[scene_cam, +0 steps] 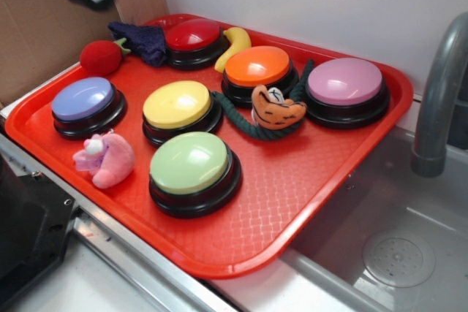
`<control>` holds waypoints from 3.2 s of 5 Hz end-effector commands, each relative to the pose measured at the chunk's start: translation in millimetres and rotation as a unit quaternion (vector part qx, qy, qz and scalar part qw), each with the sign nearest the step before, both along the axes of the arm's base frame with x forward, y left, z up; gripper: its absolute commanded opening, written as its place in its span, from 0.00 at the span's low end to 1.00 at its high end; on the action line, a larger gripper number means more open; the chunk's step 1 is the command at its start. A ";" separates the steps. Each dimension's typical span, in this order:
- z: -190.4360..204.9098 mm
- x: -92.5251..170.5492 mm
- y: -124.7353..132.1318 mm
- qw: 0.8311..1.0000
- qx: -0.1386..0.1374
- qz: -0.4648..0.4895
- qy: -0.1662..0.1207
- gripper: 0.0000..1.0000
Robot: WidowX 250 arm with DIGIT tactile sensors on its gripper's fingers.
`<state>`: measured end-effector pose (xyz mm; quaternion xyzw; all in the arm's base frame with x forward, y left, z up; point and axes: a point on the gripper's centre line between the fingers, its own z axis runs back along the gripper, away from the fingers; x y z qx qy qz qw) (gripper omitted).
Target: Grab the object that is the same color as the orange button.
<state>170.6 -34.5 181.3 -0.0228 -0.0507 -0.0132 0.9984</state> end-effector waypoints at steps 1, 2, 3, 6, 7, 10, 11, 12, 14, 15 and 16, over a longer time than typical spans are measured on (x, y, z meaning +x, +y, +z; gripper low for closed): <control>-42.7 51.7 -35.3 0.998 0.012 0.045 -0.039 1.00; -73.3 75.6 -59.5 0.998 -0.009 0.041 -0.039 1.00; -97.1 93.7 -65.8 0.998 0.006 0.054 -0.036 1.00; -135.7 115.8 -71.2 0.998 -0.003 0.058 -0.023 0.84; -136.0 115.1 -70.7 0.998 0.012 0.062 -0.023 0.00; -115.5 114.4 -69.6 0.999 0.033 -0.029 -0.007 0.00; -85.1 100.4 -61.2 0.996 0.011 -0.089 -0.008 0.00; -56.7 86.0 -38.6 0.994 0.023 -0.109 -0.006 0.00; -36.6 57.2 22.5 0.996 0.039 -0.066 0.053 0.00; -41.0 46.4 50.6 0.996 0.038 -0.024 0.082 0.00; -37.9 39.7 60.9 0.993 0.062 0.013 0.095 0.00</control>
